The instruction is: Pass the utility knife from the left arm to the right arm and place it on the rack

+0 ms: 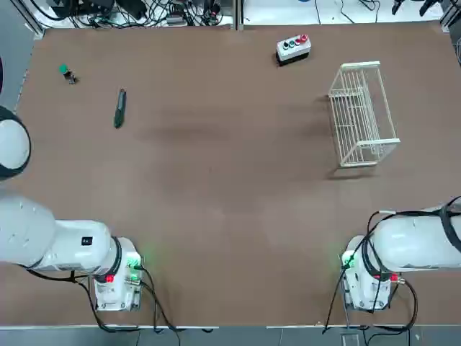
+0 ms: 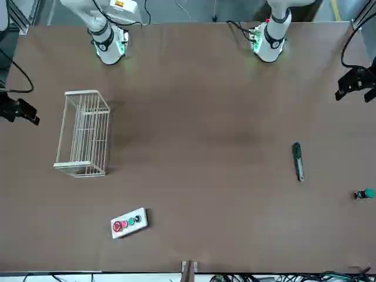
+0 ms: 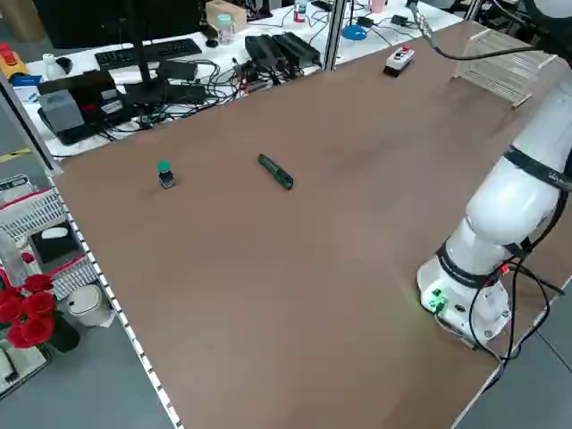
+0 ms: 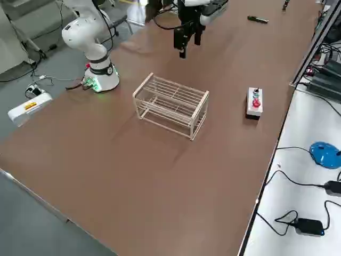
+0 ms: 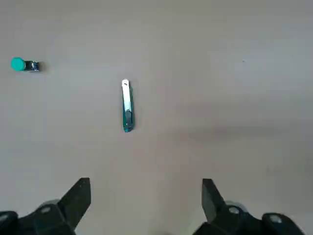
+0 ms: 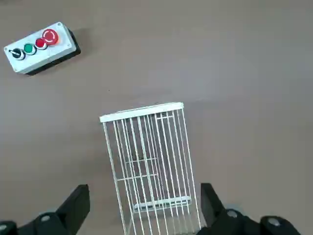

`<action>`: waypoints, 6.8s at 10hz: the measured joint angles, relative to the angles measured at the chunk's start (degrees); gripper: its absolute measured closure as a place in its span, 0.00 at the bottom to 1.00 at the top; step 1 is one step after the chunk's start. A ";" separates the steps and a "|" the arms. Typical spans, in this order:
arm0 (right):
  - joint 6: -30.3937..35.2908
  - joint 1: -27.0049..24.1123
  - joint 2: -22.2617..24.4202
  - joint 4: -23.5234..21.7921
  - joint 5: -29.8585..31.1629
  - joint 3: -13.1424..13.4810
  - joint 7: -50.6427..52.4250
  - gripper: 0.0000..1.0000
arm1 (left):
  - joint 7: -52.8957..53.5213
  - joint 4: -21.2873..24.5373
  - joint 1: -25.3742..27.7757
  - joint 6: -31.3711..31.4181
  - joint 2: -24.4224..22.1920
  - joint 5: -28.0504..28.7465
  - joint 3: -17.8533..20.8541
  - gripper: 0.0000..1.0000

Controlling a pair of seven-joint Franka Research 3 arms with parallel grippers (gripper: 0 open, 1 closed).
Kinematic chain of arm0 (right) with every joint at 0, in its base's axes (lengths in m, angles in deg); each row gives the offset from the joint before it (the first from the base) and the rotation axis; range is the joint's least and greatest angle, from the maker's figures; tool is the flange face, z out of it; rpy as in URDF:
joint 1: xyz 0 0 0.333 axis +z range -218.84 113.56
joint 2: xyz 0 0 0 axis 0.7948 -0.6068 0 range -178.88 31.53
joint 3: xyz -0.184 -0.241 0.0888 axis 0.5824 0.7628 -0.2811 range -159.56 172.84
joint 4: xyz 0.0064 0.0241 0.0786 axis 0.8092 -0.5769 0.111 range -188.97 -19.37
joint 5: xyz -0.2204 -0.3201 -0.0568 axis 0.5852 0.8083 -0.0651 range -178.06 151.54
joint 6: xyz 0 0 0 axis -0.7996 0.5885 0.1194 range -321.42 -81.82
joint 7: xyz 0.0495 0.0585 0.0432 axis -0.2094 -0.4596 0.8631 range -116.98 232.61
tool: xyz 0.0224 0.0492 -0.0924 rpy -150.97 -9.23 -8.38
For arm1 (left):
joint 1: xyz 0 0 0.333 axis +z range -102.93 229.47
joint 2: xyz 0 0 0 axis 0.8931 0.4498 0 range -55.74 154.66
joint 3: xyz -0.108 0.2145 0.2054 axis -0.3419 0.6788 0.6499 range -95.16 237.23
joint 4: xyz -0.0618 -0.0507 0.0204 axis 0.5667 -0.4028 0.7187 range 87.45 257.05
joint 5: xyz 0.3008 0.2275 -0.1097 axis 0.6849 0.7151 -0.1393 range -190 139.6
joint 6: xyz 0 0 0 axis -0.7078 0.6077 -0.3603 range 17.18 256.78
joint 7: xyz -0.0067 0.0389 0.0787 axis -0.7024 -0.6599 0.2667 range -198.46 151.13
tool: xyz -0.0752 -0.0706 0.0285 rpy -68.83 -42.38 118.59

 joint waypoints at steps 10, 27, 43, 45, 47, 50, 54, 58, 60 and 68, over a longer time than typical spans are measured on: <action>0.21 -0.23 -0.07 -0.27 0.38 -1.36 0.00 0.00 | 0.43 5.22 4.30 9.97 7.08 0.16 0.27 0.00; -0.15 -0.23 -0.12 -0.58 0.39 -1.37 0.00 0.00 | -2.88 29.64 7.82 61.29 27.63 0.49 0.40 0.07; 0.63 0.07 -0.16 -0.66 0.39 -1.69 0.01 0.00 | -2.79 31.32 7.80 67.05 31.63 0.61 0.22 0.56; 0.67 0.09 -0.16 -0.65 0.39 -1.80 0.01 0.00 | -2.71 31.29 7.79 67.06 31.60 0.73 0.17 0.67; 0.93 0.10 -0.12 -0.60 0.37 -1.88 0.01 0.00 | -2.83 31.20 7.79 67.07 31.60 0.73 0.17 0.67; 2.25 0.42 0.46 -0.55 0.36 -2.09 0.01 0.00 | -3.78 29.04 7.80 64.32 30.43 0.72 0.19 0.67; 3.73 1.83 0.71 -0.55 0.35 -2.21 0.02 0.00 | -16.65 23.10 7.22 51.22 27.83 0.66 -1.90 0.67; 5.97 3.66 0.74 0.06 0.31 -3.23 0.36 0.00 | -42.60 14.41 6.55 35.86 26.04 0.71 -9.87 0.67; 6.42 3.81 0.80 0.80 0.29 -5.39 0.57 0.00 | -57.07 12.58 6.39 31.55 24.55 0.72 -14.54 0.67; 1.03 4.31 0.76 0.85 -13.24 -13.20 34.78 0.00 | -104.40 6.88 5.78 26.63 20.65 0.73 -34.26 0.67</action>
